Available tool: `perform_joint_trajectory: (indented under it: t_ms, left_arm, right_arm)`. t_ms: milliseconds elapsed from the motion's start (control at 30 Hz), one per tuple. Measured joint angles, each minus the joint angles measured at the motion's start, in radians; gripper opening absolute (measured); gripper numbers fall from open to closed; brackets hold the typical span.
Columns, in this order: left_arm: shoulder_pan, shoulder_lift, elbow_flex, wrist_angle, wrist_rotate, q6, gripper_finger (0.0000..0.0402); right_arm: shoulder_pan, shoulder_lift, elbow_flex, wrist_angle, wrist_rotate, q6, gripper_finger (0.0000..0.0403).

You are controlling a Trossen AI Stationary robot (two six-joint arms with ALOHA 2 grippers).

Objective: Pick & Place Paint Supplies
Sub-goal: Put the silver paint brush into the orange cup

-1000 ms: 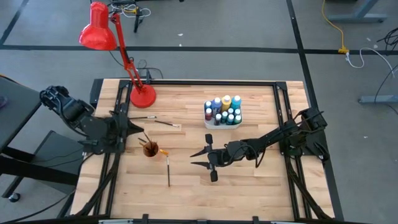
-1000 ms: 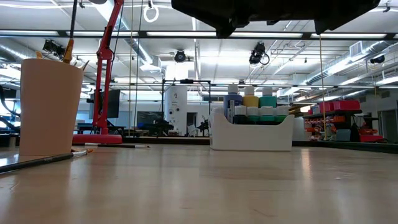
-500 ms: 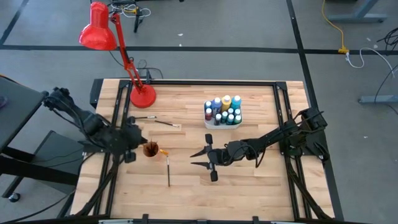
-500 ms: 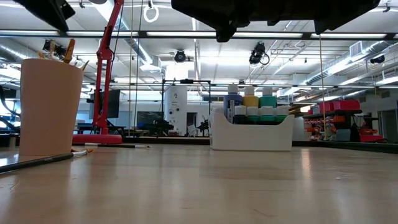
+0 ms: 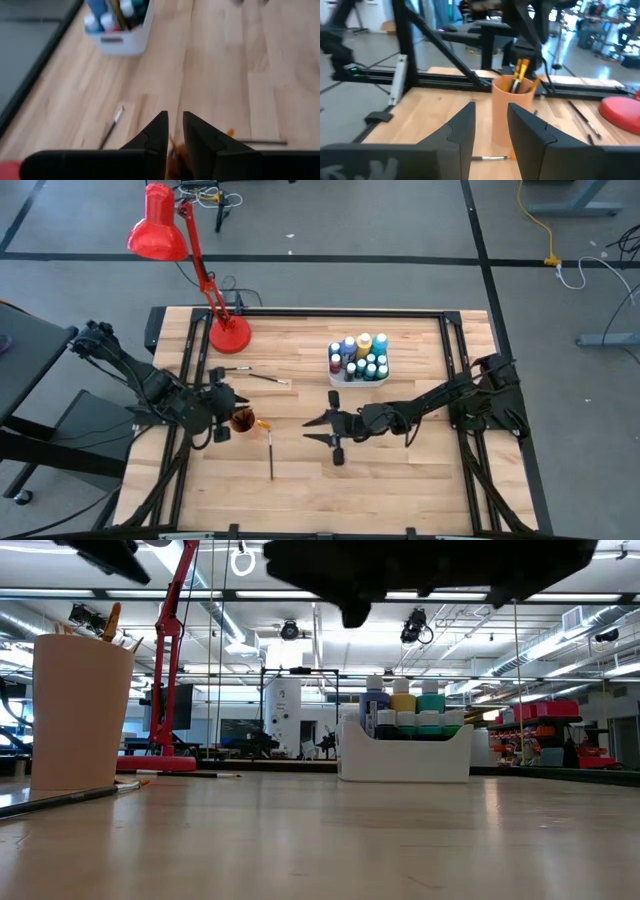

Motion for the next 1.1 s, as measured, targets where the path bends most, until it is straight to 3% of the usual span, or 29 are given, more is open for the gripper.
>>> perform_joint_trajectory:
  t_ms: [133, 267, 433, 567, 767, 967, 1100]
  left_arm:
    - [0.000, -0.001, 0.000, 0.127, -0.058, 0.147, 0.0050]
    - [0.000, -0.001, 0.000, 0.271, -0.086, 0.259, 0.0040]
    - [0.000, -0.001, 0.000, 0.370, -0.031, 0.311, 0.0037]
    - [0.000, 0.002, 0.000, 0.371, 0.005, 0.322, 0.0036]
    - [0.000, 0.007, 0.000, 0.370, 0.025, 0.320, 0.0036]
    - [0.000, 0.007, 0.000, 0.364, 0.024, 0.332, 0.0036]
    - [0.000, 0.007, 0.000, 0.362, 0.024, 0.362, 0.0034]
  right_arm:
    - [-0.021, 0.064, 0.086, -0.069, 0.055, 0.021, 0.0119]
    - [-0.070, 0.115, 0.254, -0.415, 0.159, 0.023, 0.0119]
    - [-0.172, 0.195, 0.458, -0.764, 0.069, 0.066, 0.0119]
    - [-0.241, 0.287, 0.557, -0.803, -0.040, -0.018, 0.0120]
    - [-0.315, 0.413, 0.620, -0.793, -0.056, -0.076, 0.0148]
    - [-0.384, 0.432, 0.627, -0.805, -0.054, -0.061, 0.0196]
    - [-0.423, 0.431, 0.627, -0.816, -0.094, -0.058, 0.0206]
